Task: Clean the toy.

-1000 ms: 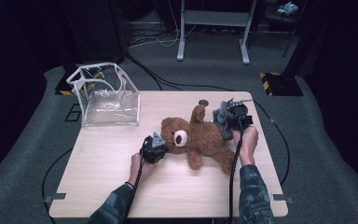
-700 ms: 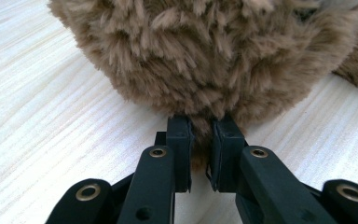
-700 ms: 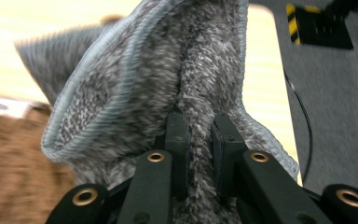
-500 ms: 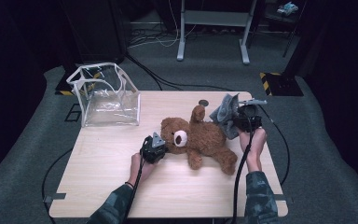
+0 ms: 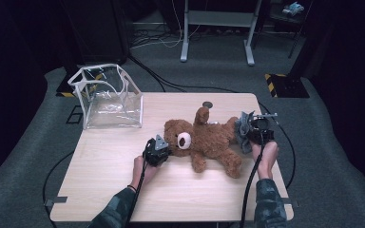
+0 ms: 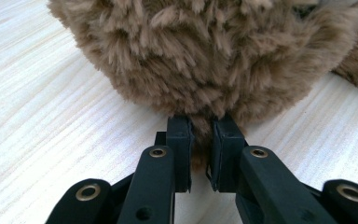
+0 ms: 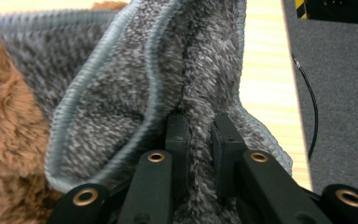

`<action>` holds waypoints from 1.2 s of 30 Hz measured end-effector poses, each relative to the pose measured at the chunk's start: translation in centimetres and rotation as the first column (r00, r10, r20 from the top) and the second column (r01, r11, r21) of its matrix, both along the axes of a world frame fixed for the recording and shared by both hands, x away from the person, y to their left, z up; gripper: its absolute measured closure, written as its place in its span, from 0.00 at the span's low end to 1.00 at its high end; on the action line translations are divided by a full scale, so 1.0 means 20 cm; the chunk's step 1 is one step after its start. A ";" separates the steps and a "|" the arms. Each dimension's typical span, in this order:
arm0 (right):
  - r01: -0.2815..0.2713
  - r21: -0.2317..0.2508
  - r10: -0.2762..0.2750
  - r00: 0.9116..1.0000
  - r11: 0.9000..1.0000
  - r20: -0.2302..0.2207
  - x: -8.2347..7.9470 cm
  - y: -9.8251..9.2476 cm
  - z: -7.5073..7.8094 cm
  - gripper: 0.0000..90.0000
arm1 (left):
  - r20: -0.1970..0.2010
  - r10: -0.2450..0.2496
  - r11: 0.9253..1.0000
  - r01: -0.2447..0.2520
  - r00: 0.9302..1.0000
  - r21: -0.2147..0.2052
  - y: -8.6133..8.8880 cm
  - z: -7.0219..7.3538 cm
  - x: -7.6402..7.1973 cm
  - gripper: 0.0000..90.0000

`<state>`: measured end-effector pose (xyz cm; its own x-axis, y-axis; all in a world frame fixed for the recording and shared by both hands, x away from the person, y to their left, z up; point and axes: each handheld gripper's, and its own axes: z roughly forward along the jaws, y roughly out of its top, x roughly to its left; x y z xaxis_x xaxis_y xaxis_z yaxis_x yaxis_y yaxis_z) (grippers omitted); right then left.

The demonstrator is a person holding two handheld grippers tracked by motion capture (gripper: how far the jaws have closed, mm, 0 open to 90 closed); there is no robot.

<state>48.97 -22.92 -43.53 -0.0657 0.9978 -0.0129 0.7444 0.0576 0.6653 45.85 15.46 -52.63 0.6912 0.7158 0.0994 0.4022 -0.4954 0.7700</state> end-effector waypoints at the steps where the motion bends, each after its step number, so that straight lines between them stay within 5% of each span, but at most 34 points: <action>1: 0.000 0.007 -0.001 1.000 1.000 0.018 -0.02 -0.01 0.02 0.89 | -0.001 0.001 1.000 -0.001 1.000 0.000 0.00 0.00 0.00 0.89; 7: -0.063 0.037 0.058 0.990 0.997 0.130 -0.09 0.03 0.15 0.89 | 0.000 -0.001 1.000 0.001 1.000 0.002 0.00 0.00 0.00 0.89; 10: -0.140 0.031 0.134 0.982 0.990 0.130 -0.10 0.12 0.17 0.89 | 0.002 0.000 1.000 0.000 1.000 0.001 0.00 0.00 0.00 0.89; 13: -0.155 0.015 0.153 0.984 0.988 0.094 -0.06 0.19 0.11 0.89 | 0.002 0.000 1.000 0.000 1.000 0.000 0.00 0.00 0.00 0.89; 17: -0.115 0.026 0.114 0.993 0.993 0.026 0.00 0.16 0.00 0.89 | 0.001 -0.001 1.000 0.001 1.000 0.000 0.00 0.00 0.00 0.89; 22: -0.024 -0.036 0.021 0.998 0.999 -0.065 0.04 0.05 -0.08 0.89 | 0.000 -0.001 1.000 0.001 1.000 0.000 0.00 0.00 0.00 0.89; 24: 0.005 -0.038 -0.007 0.999 0.999 -0.053 0.03 0.00 -0.06 0.89 | 0.000 -0.001 1.000 0.001 1.000 0.000 0.00 0.00 0.00 0.89; 31: 0.054 -0.033 -0.050 0.993 0.998 0.110 0.04 -0.06 0.14 0.88 | -0.001 -0.002 1.000 0.002 1.000 0.001 0.00 0.00 0.00 0.89; 36: 0.015 -0.027 -0.013 0.996 1.000 0.090 0.12 0.00 0.10 0.88 | -0.001 -0.002 1.000 0.002 1.000 0.000 0.00 0.00 0.00 0.89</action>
<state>51.46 -22.98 -41.52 -0.0493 0.9978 -0.0451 0.6828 0.0667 0.7276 45.84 15.44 -52.63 0.6923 0.7147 0.0992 0.4019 -0.4961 0.7697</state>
